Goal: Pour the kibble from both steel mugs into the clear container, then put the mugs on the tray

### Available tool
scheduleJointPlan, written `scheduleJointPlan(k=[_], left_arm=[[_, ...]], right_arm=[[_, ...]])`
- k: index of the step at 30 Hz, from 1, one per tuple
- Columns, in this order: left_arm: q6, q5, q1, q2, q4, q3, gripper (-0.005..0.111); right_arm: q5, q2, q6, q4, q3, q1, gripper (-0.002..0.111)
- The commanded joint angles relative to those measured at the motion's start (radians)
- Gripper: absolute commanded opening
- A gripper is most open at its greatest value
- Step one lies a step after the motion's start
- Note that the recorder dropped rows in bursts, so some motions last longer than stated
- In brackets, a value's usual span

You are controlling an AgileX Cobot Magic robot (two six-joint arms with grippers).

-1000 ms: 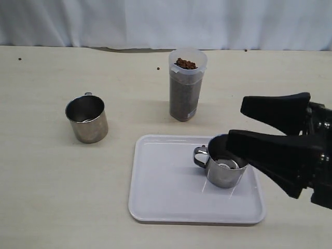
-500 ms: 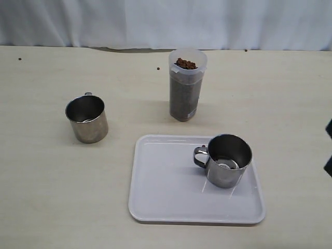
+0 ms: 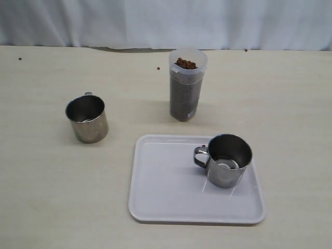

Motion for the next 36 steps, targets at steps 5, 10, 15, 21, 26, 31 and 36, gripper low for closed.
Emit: scheduleJointPlan(k=[5,10,15,21,26,31,36], left_arm=[[-0.002,-0.008,-0.003,-0.003,-0.003,0.004,0.000],[-0.002,-0.008,-0.003,-0.003,-0.003,0.004,0.000],[-0.002,-0.008,-0.003,-0.003,-0.003,0.004,0.000],[-0.002,-0.008,-0.003,-0.003,-0.003,0.004,0.000],[-0.002,-0.008,-0.003,-0.003,-0.003,0.004,0.000],[-0.002,-0.008,-0.003,-0.003,-0.003,0.004,0.000],[-0.002,-0.008,-0.003,-0.003,-0.003,0.004,0.000]], right_arm=[[0.036,-0.007,-0.019,0.004,0.004,-0.013,0.005],[0.070,-0.007,-0.019,-0.004,0.004,-0.013,0.005],[0.118,-0.007,-0.080,0.055,0.004,-0.013,0.005],[0.079,-0.007,-0.580,0.491,0.004,-0.013,0.005],[0.077,-0.007,-0.653,0.554,0.004,-0.013,0.005],[0.075,-0.007,-0.899,0.774,0.004,-0.013,0.005],[0.076,-0.007,-0.987,0.855,0.004,-0.013,0.005]])
